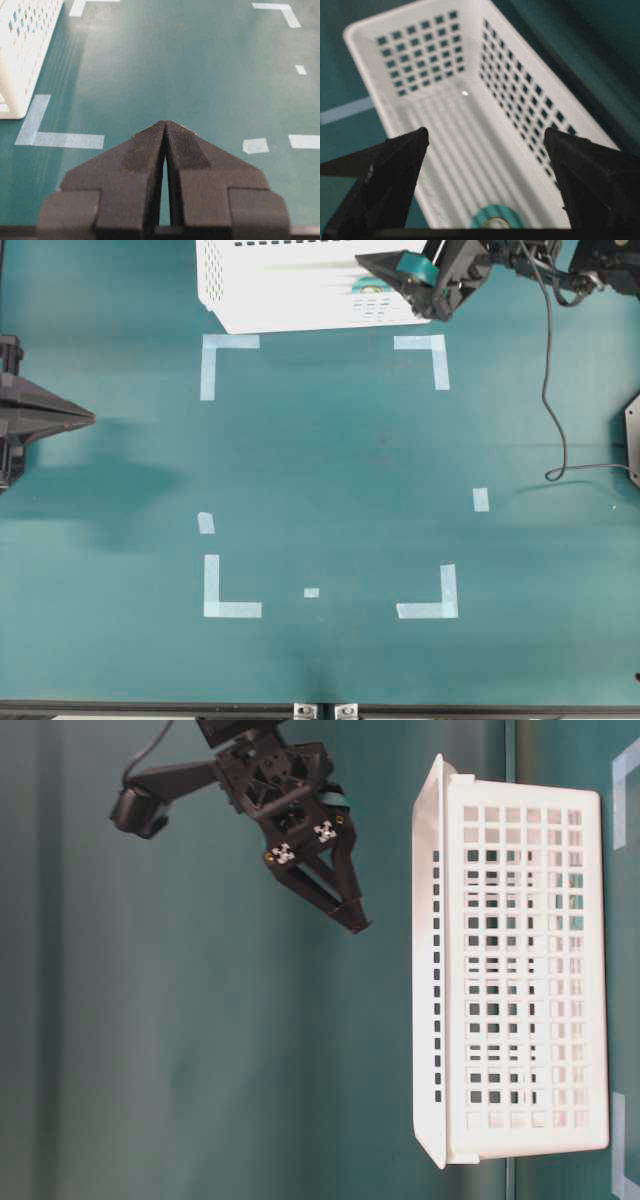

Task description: Put the tape in the middle into the white basket.

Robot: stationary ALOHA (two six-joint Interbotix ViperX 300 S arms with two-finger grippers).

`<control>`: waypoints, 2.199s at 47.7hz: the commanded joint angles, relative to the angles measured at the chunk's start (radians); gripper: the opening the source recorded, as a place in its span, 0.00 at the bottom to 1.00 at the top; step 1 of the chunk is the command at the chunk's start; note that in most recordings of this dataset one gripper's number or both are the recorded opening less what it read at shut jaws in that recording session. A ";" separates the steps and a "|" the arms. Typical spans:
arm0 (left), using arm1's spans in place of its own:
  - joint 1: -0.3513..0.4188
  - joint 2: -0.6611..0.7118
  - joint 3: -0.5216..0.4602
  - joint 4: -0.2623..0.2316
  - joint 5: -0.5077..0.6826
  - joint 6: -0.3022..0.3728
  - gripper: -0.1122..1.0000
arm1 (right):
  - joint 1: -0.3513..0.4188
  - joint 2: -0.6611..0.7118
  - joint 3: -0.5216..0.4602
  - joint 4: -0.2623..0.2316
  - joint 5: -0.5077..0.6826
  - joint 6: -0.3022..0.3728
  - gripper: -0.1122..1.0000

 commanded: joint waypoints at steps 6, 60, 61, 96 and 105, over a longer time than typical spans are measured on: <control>0.003 0.009 -0.012 -0.002 -0.009 0.000 0.00 | 0.074 -0.064 0.018 0.002 -0.015 0.000 0.97; 0.008 0.008 -0.009 -0.002 -0.009 -0.002 0.00 | 0.443 -0.328 0.311 -0.002 -0.141 0.000 0.97; 0.006 0.008 -0.009 -0.002 -0.009 -0.002 0.00 | 0.445 -0.339 0.318 -0.002 -0.141 0.000 0.97; 0.021 -0.008 -0.008 -0.002 -0.005 0.005 0.00 | 0.445 -0.923 0.601 -0.002 0.049 0.000 0.97; 0.021 -0.041 -0.005 -0.002 0.015 0.005 0.00 | 0.445 -1.000 0.629 -0.002 0.137 0.000 0.96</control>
